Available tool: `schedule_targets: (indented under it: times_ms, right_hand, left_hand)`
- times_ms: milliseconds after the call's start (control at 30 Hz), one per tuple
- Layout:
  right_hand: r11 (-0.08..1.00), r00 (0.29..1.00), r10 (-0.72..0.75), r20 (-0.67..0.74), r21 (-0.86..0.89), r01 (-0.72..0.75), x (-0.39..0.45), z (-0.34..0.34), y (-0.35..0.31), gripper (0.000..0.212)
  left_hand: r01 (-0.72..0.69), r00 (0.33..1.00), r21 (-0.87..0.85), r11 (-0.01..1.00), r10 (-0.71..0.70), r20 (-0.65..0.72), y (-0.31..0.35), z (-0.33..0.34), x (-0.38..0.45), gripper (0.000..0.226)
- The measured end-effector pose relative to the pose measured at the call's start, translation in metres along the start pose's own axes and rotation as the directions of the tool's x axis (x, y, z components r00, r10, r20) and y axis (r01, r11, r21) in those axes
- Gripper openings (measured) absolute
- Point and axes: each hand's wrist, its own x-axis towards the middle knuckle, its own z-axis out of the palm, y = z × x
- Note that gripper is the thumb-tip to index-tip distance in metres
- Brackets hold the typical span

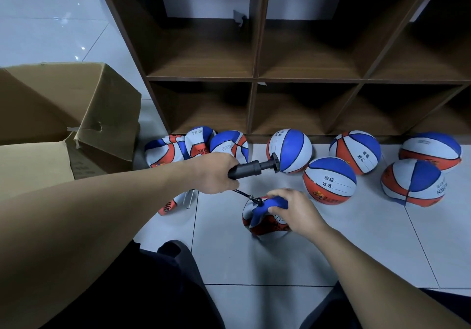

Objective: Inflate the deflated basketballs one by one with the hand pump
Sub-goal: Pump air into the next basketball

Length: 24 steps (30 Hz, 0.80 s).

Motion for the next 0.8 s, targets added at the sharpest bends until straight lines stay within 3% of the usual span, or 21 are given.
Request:
schedule_targets:
  times_ms: [100, 200, 333, 533, 600, 700, 800]
  right_hand:
    - [0.991, 0.998, 0.051, -0.046, 0.129, -0.044, 0.008, -0.009, -0.007, 0.031]
    - [0.96, 0.986, 0.142, -0.086, 0.255, -0.116, 0.013, -0.024, -0.021, 0.005]
    - [0.952, 0.973, 0.164, -0.161, 0.285, -0.113, 0.003, -0.04, -0.032, 0.022]
    - [0.838, 0.941, 0.284, -0.185, 0.526, -0.149, -0.013, -0.04, -0.068, 0.055]
    - [0.849, 0.954, 0.248, -0.17, 0.512, -0.13, -0.019, -0.035, -0.081, 0.062]
    - [0.942, 0.967, 0.159, -0.2, 0.324, -0.088, -0.025, -0.023, -0.09, 0.061]
    - [0.927, 0.957, 0.206, -0.204, 0.355, -0.124, -0.027, -0.016, -0.093, 0.051]
  left_hand:
    - [-0.01, 1.0, 0.048, 0.999, 0.01, 0.017, 0.0, 0.001, 0.001, 0.013]
    - [-0.027, 1.0, 0.084, 0.996, 0.028, -0.014, 0.001, 0.002, 0.005, 0.012]
    - [-0.049, 0.997, 0.122, 0.991, 0.056, -0.057, 0.003, 0.008, 0.01, 0.008]
    - [-0.059, 0.998, 0.257, 0.965, 0.066, -0.017, -0.005, 0.02, 0.007, 0.01]
    - [-0.065, 0.997, 0.272, 0.96, 0.07, -0.009, -0.006, 0.023, 0.005, 0.012]
    - [-0.074, 0.995, 0.278, 0.958, 0.089, -0.041, -0.005, 0.028, 0.005, 0.011]
    - [-0.083, 0.991, 0.273, 0.958, 0.109, -0.083, -0.002, 0.033, 0.007, 0.012]
